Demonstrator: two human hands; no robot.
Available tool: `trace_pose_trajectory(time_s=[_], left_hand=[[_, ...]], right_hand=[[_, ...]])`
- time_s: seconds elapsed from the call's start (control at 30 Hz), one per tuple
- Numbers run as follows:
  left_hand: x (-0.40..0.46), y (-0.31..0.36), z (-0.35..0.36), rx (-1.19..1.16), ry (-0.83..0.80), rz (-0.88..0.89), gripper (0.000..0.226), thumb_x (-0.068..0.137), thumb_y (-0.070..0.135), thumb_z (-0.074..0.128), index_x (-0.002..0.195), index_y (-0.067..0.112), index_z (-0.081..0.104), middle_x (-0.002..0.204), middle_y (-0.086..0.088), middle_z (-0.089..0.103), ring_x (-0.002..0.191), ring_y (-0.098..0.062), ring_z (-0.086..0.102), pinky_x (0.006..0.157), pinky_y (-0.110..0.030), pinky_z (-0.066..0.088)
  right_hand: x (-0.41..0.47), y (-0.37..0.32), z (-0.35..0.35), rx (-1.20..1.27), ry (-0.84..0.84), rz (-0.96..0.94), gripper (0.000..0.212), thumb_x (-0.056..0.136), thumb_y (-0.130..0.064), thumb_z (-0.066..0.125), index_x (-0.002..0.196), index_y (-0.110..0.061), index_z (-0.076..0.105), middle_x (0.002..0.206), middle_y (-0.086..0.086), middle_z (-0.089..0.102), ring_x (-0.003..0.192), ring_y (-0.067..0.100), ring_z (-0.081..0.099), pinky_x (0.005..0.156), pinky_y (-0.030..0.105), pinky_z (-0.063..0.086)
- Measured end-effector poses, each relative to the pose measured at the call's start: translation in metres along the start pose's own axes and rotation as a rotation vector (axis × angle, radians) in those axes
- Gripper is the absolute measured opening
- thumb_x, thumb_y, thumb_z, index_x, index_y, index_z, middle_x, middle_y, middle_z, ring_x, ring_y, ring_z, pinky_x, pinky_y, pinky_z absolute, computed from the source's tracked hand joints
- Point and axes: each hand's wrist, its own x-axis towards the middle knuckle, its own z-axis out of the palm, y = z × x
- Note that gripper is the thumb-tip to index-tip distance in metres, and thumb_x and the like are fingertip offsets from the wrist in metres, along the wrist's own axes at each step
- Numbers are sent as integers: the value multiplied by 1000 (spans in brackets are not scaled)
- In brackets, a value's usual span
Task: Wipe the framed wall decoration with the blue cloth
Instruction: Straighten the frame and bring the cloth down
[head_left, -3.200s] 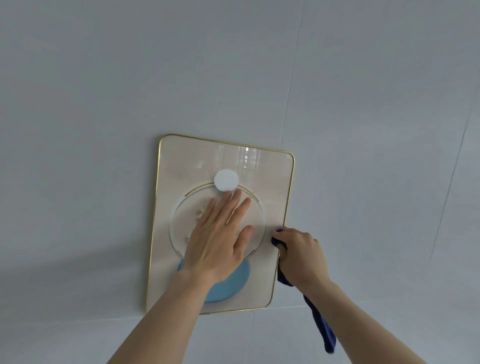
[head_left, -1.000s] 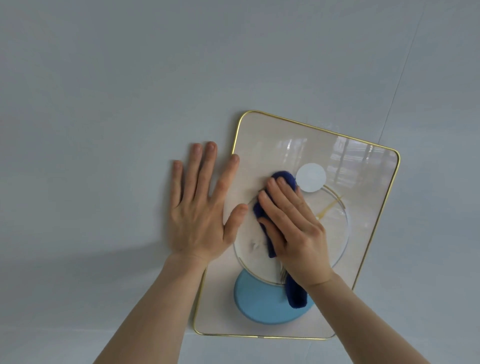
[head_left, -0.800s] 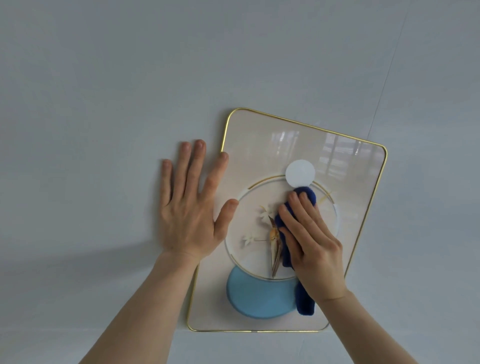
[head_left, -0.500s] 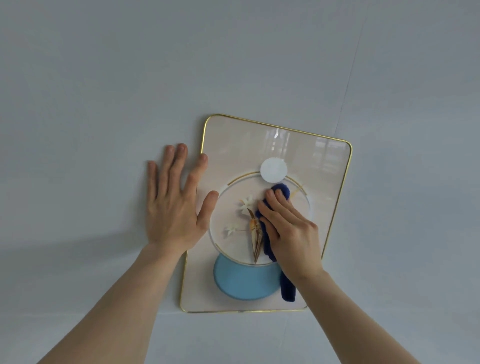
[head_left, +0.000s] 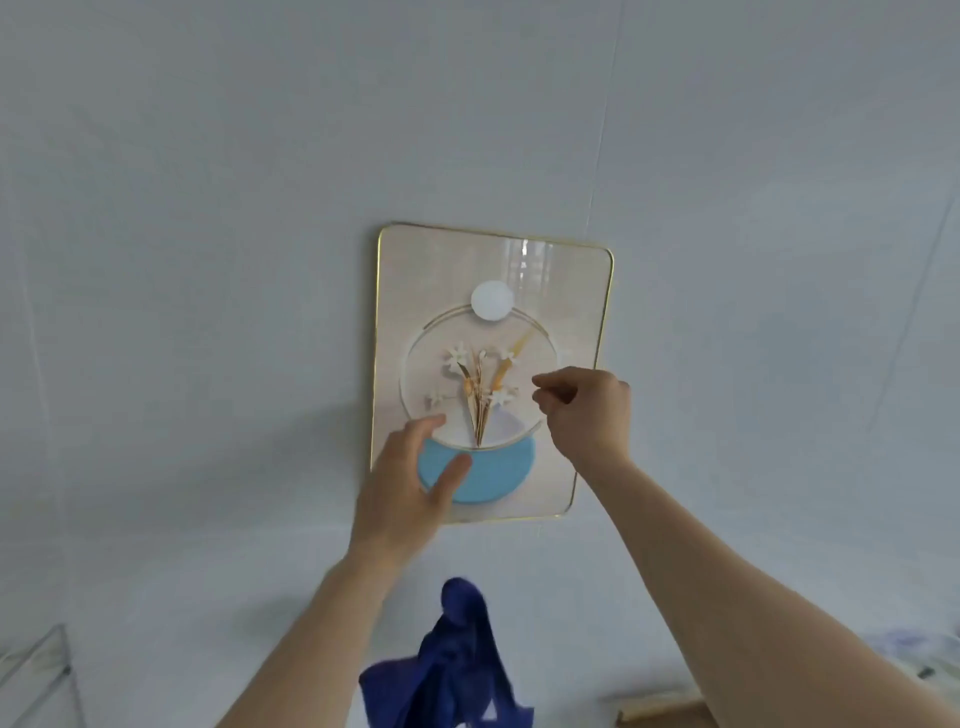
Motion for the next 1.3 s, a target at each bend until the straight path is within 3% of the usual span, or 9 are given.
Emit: trace_pose_trajectory(time_s=[0.1,0.17,0.3,0.43,0.77,1.0,1.17,1.23,1.3], left_hand=[[-107,-43,61,67,-350,-110,61,87,65,58,143,48,41,146,24,48,134,-3,51,107,-33,46],[-167,-72,78,131,-439,-186,56,91,59,59,143,46,42,147,26,48,134,0,50,108,-29,44],[-223,-113,78,227,-481,-340,49,93,54,60,140,44,47,143,24,52,128,-3,55,103,-27,48],[-256,-133,86,312,-511,-448,45,95,47,61,137,42,50,139,19,57,122,-10,60,96,-29,50],[-306,-182,131,461,-661,-532,49,97,35,61,143,32,45,141,10,56,125,-16,56,100,-30,47],[-309,-214,161,513,-655,-511,71,97,33,64,158,31,28,155,6,46,140,-20,46,113,-34,39],[-307,-225,177,601,-710,-481,76,98,29,62,160,29,18,138,3,60,126,-22,54,105,-35,41],[-310,-228,181,595,-718,-501,74,98,30,62,159,27,22,135,4,62,123,-22,56,103,-34,42],[-311,-231,182,575,-701,-528,62,98,32,63,153,26,36,129,5,66,118,-21,60,99,-33,44]], right_hand=[[-40,28,-12,-4,-122,6,17,84,-4,78,95,-16,84,76,1,77,68,10,69,70,18,51],[-78,68,-14,-134,-194,-5,14,83,-5,80,91,-16,84,74,1,77,66,11,68,63,10,46],[-154,145,-8,-221,-342,154,14,82,-6,82,88,-19,83,68,-9,71,64,2,65,65,12,48],[-219,188,10,-234,-522,322,11,84,-14,82,88,-24,82,70,-13,72,74,10,73,74,34,63],[-309,250,57,-318,-827,442,15,90,-26,77,104,-27,79,90,-11,71,84,14,72,76,31,57],[-335,281,97,-444,-1055,339,39,95,-33,72,133,-31,64,137,-5,65,120,22,63,97,35,52],[-336,294,129,-485,-1180,247,68,96,-35,70,156,-31,37,165,-6,36,143,25,46,109,39,46],[-340,298,140,-511,-1254,230,76,96,-32,70,160,-31,27,166,-6,34,141,28,49,104,39,49],[-347,302,148,-569,-1279,214,68,96,-29,69,155,-31,35,151,-1,50,126,29,58,95,39,53]])
